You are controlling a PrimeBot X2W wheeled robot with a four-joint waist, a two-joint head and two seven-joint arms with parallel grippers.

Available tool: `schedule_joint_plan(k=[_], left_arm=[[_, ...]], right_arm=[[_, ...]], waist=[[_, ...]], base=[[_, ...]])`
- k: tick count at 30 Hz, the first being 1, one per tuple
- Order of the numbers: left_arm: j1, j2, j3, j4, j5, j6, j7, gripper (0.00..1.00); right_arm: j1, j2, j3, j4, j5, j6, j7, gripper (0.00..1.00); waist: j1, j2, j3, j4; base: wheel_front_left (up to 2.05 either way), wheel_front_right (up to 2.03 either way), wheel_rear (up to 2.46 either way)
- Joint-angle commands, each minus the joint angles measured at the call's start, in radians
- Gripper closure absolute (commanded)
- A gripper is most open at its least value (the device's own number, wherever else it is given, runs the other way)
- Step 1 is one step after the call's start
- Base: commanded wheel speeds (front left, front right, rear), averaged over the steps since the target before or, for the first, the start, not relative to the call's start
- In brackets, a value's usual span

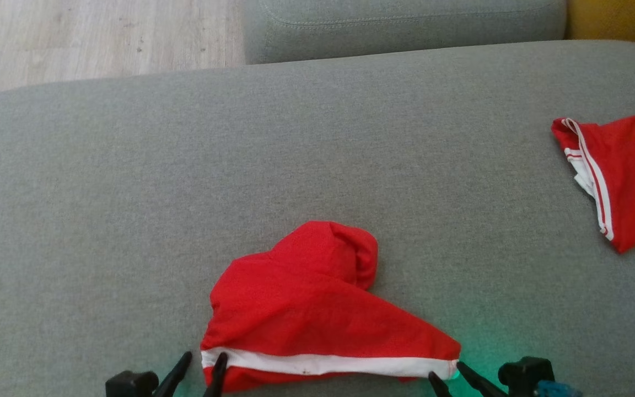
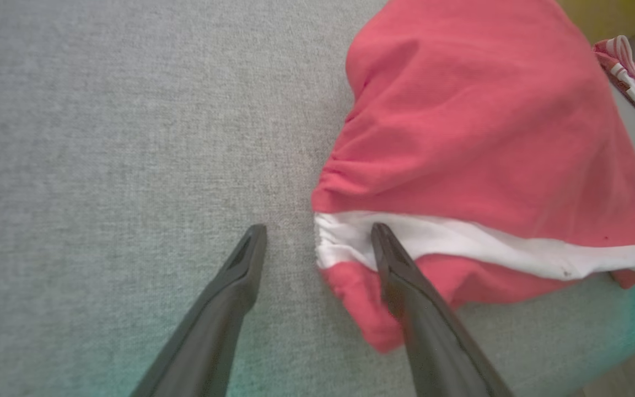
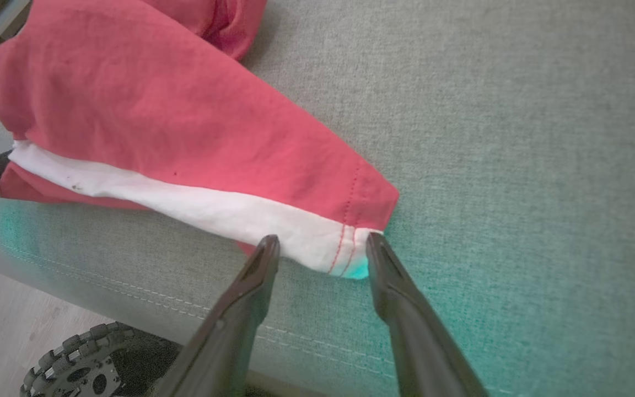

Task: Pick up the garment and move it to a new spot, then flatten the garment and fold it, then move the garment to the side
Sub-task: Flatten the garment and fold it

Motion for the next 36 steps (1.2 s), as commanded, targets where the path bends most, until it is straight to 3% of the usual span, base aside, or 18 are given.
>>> schedule_joint_plan(k=[1,6,7,8,9,10,11,12,13,21,31,36], left_arm=[[-0.043,0.014,0.031,-0.011,-0.003,0.004,-0.001,0.00],[-0.056,0.010,0.027,0.021,-0.015,0.006,0.008,0.00],[-0.058,0.009,0.025,0.025,-0.017,0.005,0.008,0.00],[-0.059,0.009,0.024,0.029,-0.019,0.005,0.010,0.00],[-0.061,0.009,0.022,0.032,-0.021,0.005,0.011,0.06],[-0.062,0.009,0.019,0.036,-0.024,0.005,0.014,0.50],[-0.063,0.009,0.013,0.040,-0.027,0.005,0.020,0.60],[-0.063,0.009,0.006,0.041,-0.032,0.004,0.025,0.97],[-0.063,0.010,0.001,0.041,-0.037,0.004,0.027,1.00],[-0.045,0.016,-0.017,-0.021,-0.099,0.003,0.041,1.00],[0.020,0.053,-0.010,-0.425,-0.291,0.002,0.128,1.00],[0.051,0.073,-0.004,-0.562,-0.347,0.004,0.170,1.00]], right_arm=[[-0.046,-0.017,0.021,-0.034,0.005,-0.001,0.001,0.22],[-0.060,-0.017,0.028,-0.031,0.007,-0.001,0.007,0.37],[-0.063,-0.017,0.030,-0.029,0.008,-0.001,0.007,0.49],[-0.066,-0.018,0.035,-0.027,0.010,-0.001,0.008,0.54],[-0.070,-0.019,0.038,-0.025,0.013,-0.001,0.007,0.66],[-0.073,-0.019,0.044,-0.022,0.019,-0.001,0.008,1.00],[-0.076,-0.021,0.050,-0.020,0.025,-0.001,0.009,1.00],[-0.080,-0.023,0.054,-0.019,0.033,-0.001,0.008,1.00],[-0.082,-0.023,0.056,-0.018,0.043,-0.001,0.007,1.00],[-0.083,-0.032,0.026,-0.060,0.134,-0.001,-0.006,1.00],[-0.030,-0.087,-0.091,-0.301,0.376,-0.001,0.037,1.00],[-0.007,-0.117,-0.129,-0.362,0.393,-0.001,0.070,1.00]], waist=[[-0.0001,0.0000,0.003,-0.001],[-0.0001,0.0000,0.012,-0.003],[-0.0001,0.0000,0.014,-0.003],[-0.0001,0.0000,0.016,-0.003],[-0.0001,0.0000,0.018,-0.003],[-0.0001,0.0000,0.020,-0.003],[-0.0001,0.0000,0.021,-0.003],[-0.0001,0.0000,0.022,-0.003],[-0.0001,0.0000,0.023,-0.004],[-0.0001,0.0000,0.021,-0.011],[-0.0001,0.0000,0.011,-0.018],[-0.0001,0.0000,0.001,-0.025]], base=[[0.00,0.00,0.00],[0.00,0.00,0.00],[0.00,0.00,0.00],[0.00,0.00,0.00],[0.00,0.00,0.00],[0.00,0.00,0.00],[0.00,0.00,0.00],[0.00,0.00,0.00],[0.00,0.00,0.00],[0.00,0.00,0.00],[0.00,0.00,0.00],[0.00,0.00,0.00]])
